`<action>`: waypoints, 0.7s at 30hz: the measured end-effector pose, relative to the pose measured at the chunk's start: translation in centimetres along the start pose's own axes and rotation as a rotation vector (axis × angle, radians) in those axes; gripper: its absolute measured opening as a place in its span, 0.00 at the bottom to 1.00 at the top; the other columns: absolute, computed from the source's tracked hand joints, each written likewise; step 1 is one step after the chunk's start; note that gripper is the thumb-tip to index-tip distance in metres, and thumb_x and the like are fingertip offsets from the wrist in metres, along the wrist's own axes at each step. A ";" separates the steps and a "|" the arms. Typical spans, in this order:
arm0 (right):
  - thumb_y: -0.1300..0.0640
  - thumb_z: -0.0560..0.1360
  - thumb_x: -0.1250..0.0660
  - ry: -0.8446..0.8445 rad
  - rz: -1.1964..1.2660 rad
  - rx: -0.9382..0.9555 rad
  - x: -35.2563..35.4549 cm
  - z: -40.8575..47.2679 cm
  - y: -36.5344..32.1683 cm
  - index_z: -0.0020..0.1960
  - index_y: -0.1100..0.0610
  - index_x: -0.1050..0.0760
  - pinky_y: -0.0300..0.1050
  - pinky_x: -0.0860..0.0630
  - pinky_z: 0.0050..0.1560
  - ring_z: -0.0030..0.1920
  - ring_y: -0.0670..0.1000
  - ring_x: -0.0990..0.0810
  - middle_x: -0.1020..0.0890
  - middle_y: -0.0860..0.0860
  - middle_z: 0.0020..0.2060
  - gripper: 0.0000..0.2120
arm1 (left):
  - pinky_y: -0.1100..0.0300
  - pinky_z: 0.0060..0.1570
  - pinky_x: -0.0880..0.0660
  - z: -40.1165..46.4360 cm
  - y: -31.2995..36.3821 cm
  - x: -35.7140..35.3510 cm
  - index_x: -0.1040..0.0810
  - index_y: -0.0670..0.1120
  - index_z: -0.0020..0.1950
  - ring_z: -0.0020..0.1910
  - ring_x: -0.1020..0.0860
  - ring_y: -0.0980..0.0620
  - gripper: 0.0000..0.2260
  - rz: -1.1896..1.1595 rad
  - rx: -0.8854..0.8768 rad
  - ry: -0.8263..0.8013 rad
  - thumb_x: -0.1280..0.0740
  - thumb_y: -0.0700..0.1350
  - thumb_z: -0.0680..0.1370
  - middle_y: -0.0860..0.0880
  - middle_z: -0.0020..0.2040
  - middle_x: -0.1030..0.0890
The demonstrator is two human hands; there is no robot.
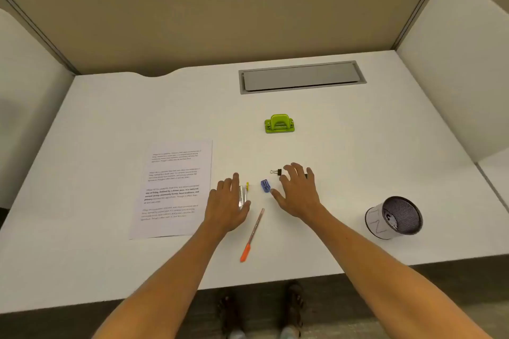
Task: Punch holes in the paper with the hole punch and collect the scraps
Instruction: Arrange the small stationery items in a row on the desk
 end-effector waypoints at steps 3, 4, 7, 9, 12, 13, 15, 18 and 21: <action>0.39 0.78 0.43 0.014 0.015 0.007 -0.6 0.4 -0.5 0.60 0.55 0.22 0.62 0.40 0.70 0.71 0.57 0.34 0.26 0.54 0.67 0.24 | 0.49 0.54 0.27 0.6 0.5 -0.4 0.45 0.41 0.78 0.61 0.26 0.44 0.35 0.007 0.065 -0.020 0.39 0.60 0.78 0.44 0.64 0.25; 0.39 0.78 0.42 0.032 0.020 0.011 -0.8 0.4 -0.8 0.58 0.56 0.21 0.61 0.38 0.69 0.70 0.57 0.32 0.25 0.54 0.66 0.23 | 0.49 0.54 0.27 0.7 0.7 -0.6 0.45 0.41 0.77 0.61 0.26 0.44 0.35 0.001 0.083 -0.039 0.39 0.60 0.78 0.44 0.63 0.24; 0.38 0.77 0.41 0.046 0.026 0.003 -1.3 1.1 -1.6 0.56 0.56 0.20 0.61 0.37 0.67 0.66 0.57 0.28 0.21 0.54 0.61 0.24 | 0.49 0.52 0.26 1.3 1.0 -1.4 0.45 0.41 0.76 0.58 0.23 0.44 0.35 0.023 0.148 -0.099 0.38 0.60 0.78 0.44 0.60 0.22; 0.37 0.76 0.41 0.049 0.016 -0.019 -1.6 1.6 -1.8 0.55 0.56 0.20 0.61 0.39 0.67 0.64 0.56 0.28 0.20 0.53 0.59 0.25 | 0.50 0.50 0.24 1.7 1.0 -1.9 0.47 0.40 0.76 0.56 0.22 0.44 0.35 -0.013 0.220 -0.121 0.37 0.58 0.78 0.44 0.58 0.21; 0.35 0.75 0.40 0.037 0.014 -0.049 -2.0 2.2 -1.9 0.52 0.55 0.19 0.60 0.40 0.65 0.62 0.56 0.28 0.19 0.52 0.55 0.25 | 0.51 0.47 0.22 2.0 0.9 -2.4 0.48 0.39 0.76 0.53 0.19 0.44 0.37 -0.084 0.329 -0.129 0.35 0.56 0.78 0.44 0.56 0.21; 0.35 0.75 0.40 0.032 0.014 -0.056 -2.2 2.4 -1.8 0.51 0.55 0.19 0.60 0.40 0.64 0.61 0.55 0.28 0.19 0.52 0.54 0.25 | 0.52 0.46 0.22 2.1 0.9 -2.5 0.48 0.39 0.76 0.52 0.19 0.44 0.37 -0.090 0.354 -0.129 0.35 0.56 0.77 0.45 0.55 0.21; 0.36 0.74 0.39 0.031 0.019 -0.060 -2.4 2.6 -1.8 0.51 0.55 0.19 0.60 0.42 0.62 0.61 0.55 0.28 0.19 0.51 0.53 0.23 | 0.54 0.44 0.23 2.4 1.0 -2.6 0.44 0.39 0.74 0.50 0.18 0.45 0.34 -0.096 0.382 -0.135 0.34 0.56 0.77 0.45 0.54 0.20; 0.40 0.75 0.37 0.034 0.062 -0.046 -2.6 2.8 -1.7 0.49 0.55 0.19 0.59 0.42 0.62 0.61 0.56 0.28 0.18 0.52 0.51 0.19 | 0.57 0.37 0.28 2.6 1.2 -2.6 0.32 0.42 0.60 0.47 0.18 0.46 0.19 -0.127 0.394 -0.124 0.34 0.53 0.78 0.46 0.51 0.19; 0.44 0.76 0.37 0.033 0.100 -0.031 -2.4 2.7 -1.6 0.48 0.55 0.18 0.59 0.42 0.63 0.62 0.55 0.28 0.18 0.52 0.51 0.16 | 0.58 0.35 0.33 2.7 1.5 -2.4 0.32 0.43 0.56 0.43 0.19 0.47 0.13 -0.143 0.381 -0.119 0.34 0.49 0.78 0.46 0.48 0.19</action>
Point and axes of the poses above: each hand's wrist, its own z-axis towards the middle knuckle, its own x-axis out of the back of the hand, y = z × x, the point moved 5 cm from there along z, towards the middle knuckle
